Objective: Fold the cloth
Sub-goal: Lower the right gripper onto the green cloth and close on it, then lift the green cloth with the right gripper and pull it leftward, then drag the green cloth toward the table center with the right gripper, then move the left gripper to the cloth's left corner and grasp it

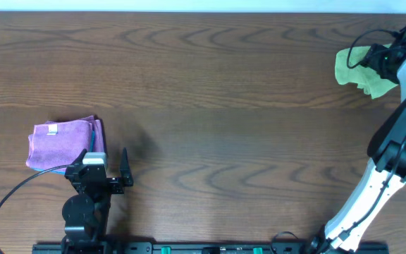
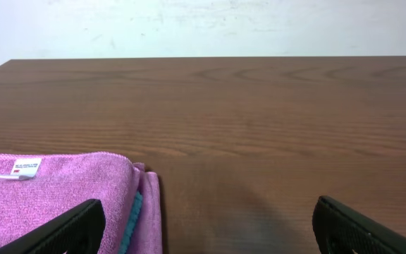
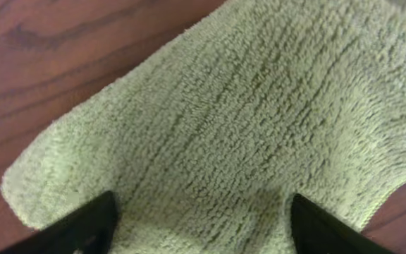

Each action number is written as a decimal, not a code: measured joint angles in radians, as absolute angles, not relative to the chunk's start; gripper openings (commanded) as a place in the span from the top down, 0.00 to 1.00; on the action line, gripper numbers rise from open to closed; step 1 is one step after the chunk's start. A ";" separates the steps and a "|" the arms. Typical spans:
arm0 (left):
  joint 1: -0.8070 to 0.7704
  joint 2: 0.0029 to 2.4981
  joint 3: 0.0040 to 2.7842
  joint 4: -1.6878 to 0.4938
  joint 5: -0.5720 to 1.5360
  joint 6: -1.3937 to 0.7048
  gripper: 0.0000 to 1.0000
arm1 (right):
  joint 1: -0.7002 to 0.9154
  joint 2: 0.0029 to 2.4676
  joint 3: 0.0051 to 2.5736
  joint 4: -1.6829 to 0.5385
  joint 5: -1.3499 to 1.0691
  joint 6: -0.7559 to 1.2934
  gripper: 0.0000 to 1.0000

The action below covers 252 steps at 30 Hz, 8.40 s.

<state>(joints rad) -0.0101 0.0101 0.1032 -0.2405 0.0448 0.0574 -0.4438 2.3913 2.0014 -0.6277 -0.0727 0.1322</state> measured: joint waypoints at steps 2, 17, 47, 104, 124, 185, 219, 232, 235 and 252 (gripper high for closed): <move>-0.010 0.010 0.103 -0.241 0.044 0.057 0.05 | -0.444 2.398 2.001 -0.628 -0.074 0.139 0.45; -0.010 0.010 0.103 -0.241 0.044 0.058 0.05 | -0.444 2.401 2.001 -0.625 -0.075 0.149 0.99; -0.010 0.010 0.103 -0.241 0.044 0.057 0.05 | -0.289 2.159 2.001 -0.866 -0.031 0.102 0.88; -0.010 0.010 0.103 -0.241 0.045 0.058 0.05 | 0.113 1.959 2.001 -0.988 -0.097 0.070 0.99; -0.010 0.010 0.103 -0.241 0.045 0.057 0.05 | 0.379 1.939 1.885 -1.041 -0.128 0.063 0.99; -0.010 0.010 0.094 -0.200 0.125 0.051 0.05 | 0.454 2.014 1.640 -1.118 -0.309 0.498 0.16; -0.010 0.248 0.113 -0.204 0.574 -0.699 0.05 | 0.323 1.876 1.184 -0.760 -0.462 0.516 0.17; -0.010 0.248 0.113 -0.215 0.571 -0.793 0.05 | 0.323 1.876 1.171 -0.714 -0.464 0.519 0.17; -0.010 0.248 0.113 -0.281 0.566 -0.826 0.05 | 0.323 1.876 1.171 -0.706 -0.464 0.520 0.17; -0.010 0.251 0.144 -0.424 0.566 -0.866 0.05 | 0.326 1.876 1.169 -0.686 -0.464 0.528 0.17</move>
<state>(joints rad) -0.0101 0.2508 0.1440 -0.4244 0.5663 -0.8661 0.3260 1.8763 1.1694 -0.6857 -0.4644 0.5282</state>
